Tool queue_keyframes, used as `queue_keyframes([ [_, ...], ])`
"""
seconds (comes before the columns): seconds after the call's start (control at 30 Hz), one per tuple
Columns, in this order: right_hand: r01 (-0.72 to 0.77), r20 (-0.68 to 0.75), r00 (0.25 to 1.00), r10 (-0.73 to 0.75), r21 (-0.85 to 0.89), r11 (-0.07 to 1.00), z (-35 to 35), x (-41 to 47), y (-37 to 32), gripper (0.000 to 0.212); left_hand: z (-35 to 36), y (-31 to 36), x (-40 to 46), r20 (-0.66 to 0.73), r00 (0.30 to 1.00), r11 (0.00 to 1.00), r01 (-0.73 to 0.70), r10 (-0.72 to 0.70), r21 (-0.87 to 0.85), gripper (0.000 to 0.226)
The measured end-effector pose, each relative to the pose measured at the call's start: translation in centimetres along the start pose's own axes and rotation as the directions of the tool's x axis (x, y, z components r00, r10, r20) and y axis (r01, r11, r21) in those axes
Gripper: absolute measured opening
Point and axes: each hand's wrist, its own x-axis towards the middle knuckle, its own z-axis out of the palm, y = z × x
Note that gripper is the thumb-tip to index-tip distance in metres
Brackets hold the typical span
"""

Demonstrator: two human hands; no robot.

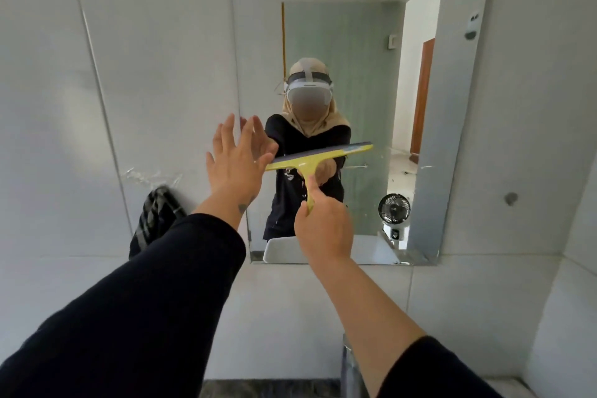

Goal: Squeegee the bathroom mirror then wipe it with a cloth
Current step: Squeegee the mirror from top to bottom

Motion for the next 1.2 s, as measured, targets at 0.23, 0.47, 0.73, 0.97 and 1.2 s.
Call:
queue_keyframes([
  [0.23,0.248,0.11,0.969,-0.223,-0.36,0.899,-0.6,-0.2,1.3,0.06,1.4,-0.1,-0.8,-0.006,1.0,1.0,-0.02,0.02,-0.02,0.065],
  [0.47,0.33,0.168,0.944,-0.285,-0.531,0.78,-5.1,1.3,4.5,0.064,3.3,2.0,-1.1,0.017,0.999,0.999,-0.048,0.049,-0.008,0.063],
  [0.73,0.259,0.114,0.965,-0.235,-0.535,0.804,-7.5,1.8,8.4,0.061,4.3,4.6,-1.4,0.036,0.997,0.997,-0.071,0.072,-0.022,0.063],
  [0.97,0.138,0.016,0.989,-0.149,-0.48,0.867,-9.8,1.8,11.9,0.051,5.3,6.3,-1.5,0.038,0.995,0.995,-0.096,0.096,-0.012,0.066],
  [1.2,-0.021,-0.038,0.999,0.009,-0.322,0.947,-10.9,1.3,15.0,0.051,5.8,6.9,-1.6,0.051,0.994,0.995,-0.09,0.092,-0.036,0.075],
])
